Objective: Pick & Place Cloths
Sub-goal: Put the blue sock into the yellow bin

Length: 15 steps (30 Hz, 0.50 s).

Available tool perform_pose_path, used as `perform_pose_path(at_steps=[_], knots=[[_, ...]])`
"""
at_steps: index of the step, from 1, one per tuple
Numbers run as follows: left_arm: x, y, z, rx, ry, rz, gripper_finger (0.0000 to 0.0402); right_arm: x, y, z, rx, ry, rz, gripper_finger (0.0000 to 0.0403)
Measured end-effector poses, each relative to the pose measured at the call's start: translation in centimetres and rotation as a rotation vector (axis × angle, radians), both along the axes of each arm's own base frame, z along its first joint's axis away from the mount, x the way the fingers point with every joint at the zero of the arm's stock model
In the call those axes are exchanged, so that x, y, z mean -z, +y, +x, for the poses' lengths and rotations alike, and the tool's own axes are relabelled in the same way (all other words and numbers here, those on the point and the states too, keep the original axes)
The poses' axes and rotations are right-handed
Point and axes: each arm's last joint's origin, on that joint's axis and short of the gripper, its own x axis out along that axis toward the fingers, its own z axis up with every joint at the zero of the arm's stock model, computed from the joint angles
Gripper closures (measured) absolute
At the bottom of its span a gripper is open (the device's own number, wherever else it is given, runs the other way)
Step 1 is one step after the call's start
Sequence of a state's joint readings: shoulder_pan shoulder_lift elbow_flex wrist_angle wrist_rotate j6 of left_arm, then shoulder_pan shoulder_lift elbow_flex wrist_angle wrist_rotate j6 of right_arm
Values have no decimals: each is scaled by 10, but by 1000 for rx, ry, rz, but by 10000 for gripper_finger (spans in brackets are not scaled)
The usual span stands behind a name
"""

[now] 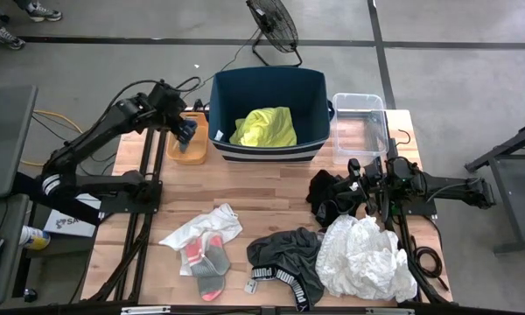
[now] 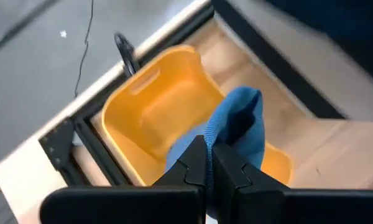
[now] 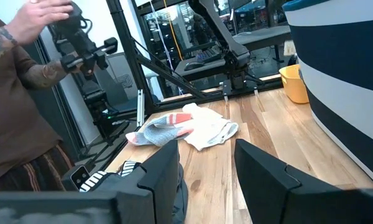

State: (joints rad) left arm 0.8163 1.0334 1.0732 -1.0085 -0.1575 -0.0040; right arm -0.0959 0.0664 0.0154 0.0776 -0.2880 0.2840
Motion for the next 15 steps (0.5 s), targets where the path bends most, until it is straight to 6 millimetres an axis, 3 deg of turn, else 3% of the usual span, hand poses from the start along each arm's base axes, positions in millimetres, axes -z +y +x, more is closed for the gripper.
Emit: perform_pose_path(at_steps=[15], knots=[[68, 26, -2, -79, -11, -103, 401, 0, 0, 0, 0, 0, 0, 254]])
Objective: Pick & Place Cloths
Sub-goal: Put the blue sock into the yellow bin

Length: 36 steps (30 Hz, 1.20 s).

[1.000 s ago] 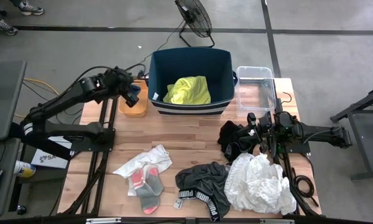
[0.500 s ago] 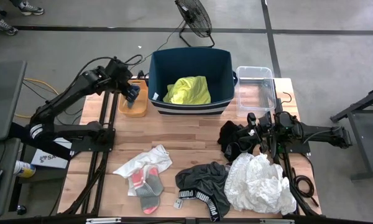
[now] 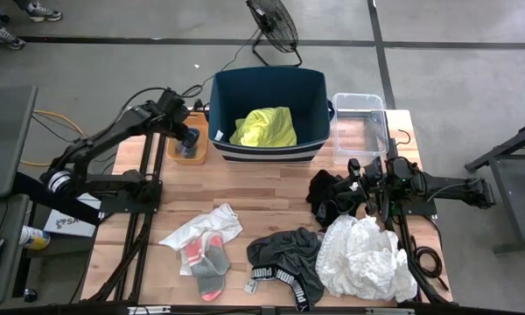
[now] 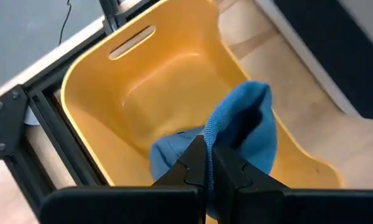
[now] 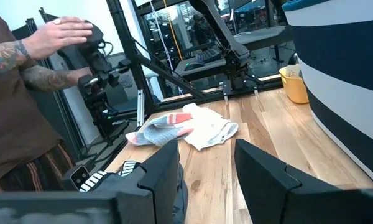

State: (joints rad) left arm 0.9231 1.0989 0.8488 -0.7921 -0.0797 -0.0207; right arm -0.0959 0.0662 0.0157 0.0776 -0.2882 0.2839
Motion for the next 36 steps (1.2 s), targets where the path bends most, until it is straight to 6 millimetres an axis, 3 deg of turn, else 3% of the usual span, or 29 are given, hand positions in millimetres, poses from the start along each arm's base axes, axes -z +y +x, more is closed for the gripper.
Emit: perform_pose_path(at_steps=[18, 36], knots=[[45, 33, 14, -65, -26, -46, 401, 0, 0, 0, 1, 0, 0, 254], [70, 49, 23, -108, 38, -59, 400, 0, 0, 0, 0, 0, 0, 254]])
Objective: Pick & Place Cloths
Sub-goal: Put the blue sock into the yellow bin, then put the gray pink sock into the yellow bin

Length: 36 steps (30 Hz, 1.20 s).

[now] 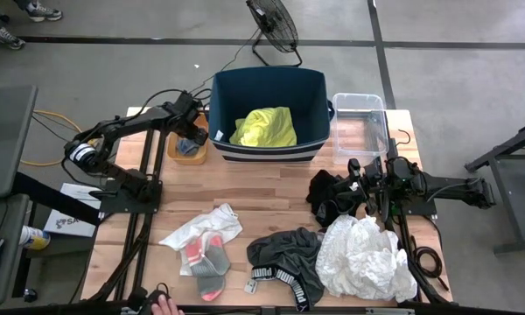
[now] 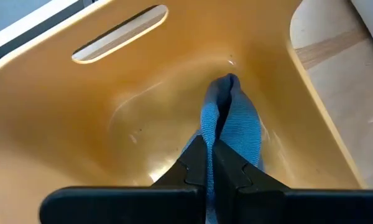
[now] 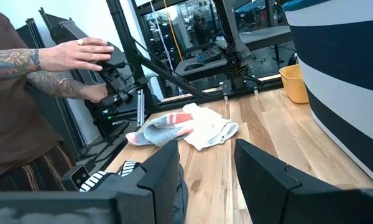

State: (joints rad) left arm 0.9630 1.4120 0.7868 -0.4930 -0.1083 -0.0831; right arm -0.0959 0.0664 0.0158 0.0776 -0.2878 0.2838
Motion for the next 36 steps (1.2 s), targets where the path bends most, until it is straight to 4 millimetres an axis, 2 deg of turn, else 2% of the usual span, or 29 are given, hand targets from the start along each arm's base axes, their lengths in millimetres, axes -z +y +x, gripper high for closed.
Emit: perform_pose_path(at_steps=[4, 9, 21, 29, 36], knots=[[0, 0, 0, 9, -4, -7, 378, 0, 0, 0, 0, 0, 0, 254], [-1, -1, 0, 12, -6, -6, 328, 0, 0, 0, 0, 0, 0, 254], [-24, -10, -6, 15, -57, 71, 212, 0, 0, 0, 0, 1, 0, 254], [-39, -20, -12, 41, -82, 99, 200, 0, 0, 0, 0, 0, 0, 254], [-64, -43, -21, 129, -226, 92, 200, 0, 0, 0, 0, 0, 0, 254]])
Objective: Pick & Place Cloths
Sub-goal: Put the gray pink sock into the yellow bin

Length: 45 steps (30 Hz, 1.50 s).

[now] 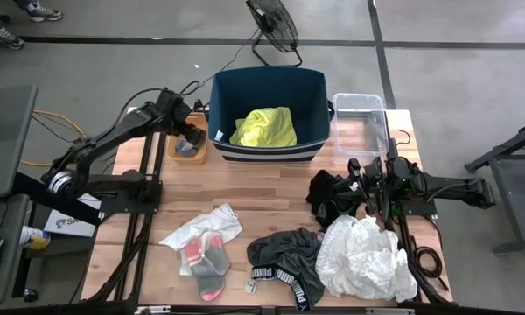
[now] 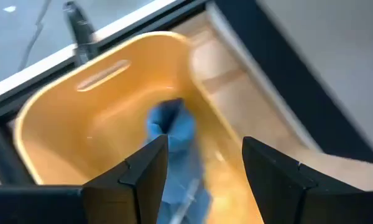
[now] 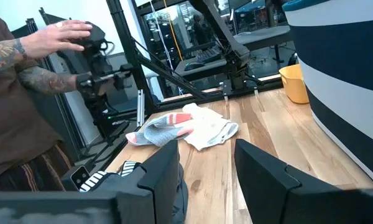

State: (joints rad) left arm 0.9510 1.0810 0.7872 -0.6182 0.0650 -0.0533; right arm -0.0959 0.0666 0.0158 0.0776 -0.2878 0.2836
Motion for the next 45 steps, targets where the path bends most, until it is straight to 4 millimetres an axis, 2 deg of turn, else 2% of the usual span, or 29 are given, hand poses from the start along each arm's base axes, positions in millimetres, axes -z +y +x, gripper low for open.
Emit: perform_pose_path(at_steps=[9, 19, 32, 40, 45], knots=[[-35, -41, -5, 246, -165, 133, 200, 0, 0, 0, 0, 0, 0, 254], [-56, -92, 1, 587, -285, 238, 200, 0, 0, 0, 0, 0, 0, 254], [-56, -141, 13, 947, -324, 192, 200, 0, 0, 0, 0, 0, 0, 254], [-56, -159, 16, 1078, -342, 169, 200, 0, 0, 0, 0, 0, 0, 254], [-45, -171, 18, 1123, -343, 97, 200, 0, 0, 0, 0, 0, 0, 254]])
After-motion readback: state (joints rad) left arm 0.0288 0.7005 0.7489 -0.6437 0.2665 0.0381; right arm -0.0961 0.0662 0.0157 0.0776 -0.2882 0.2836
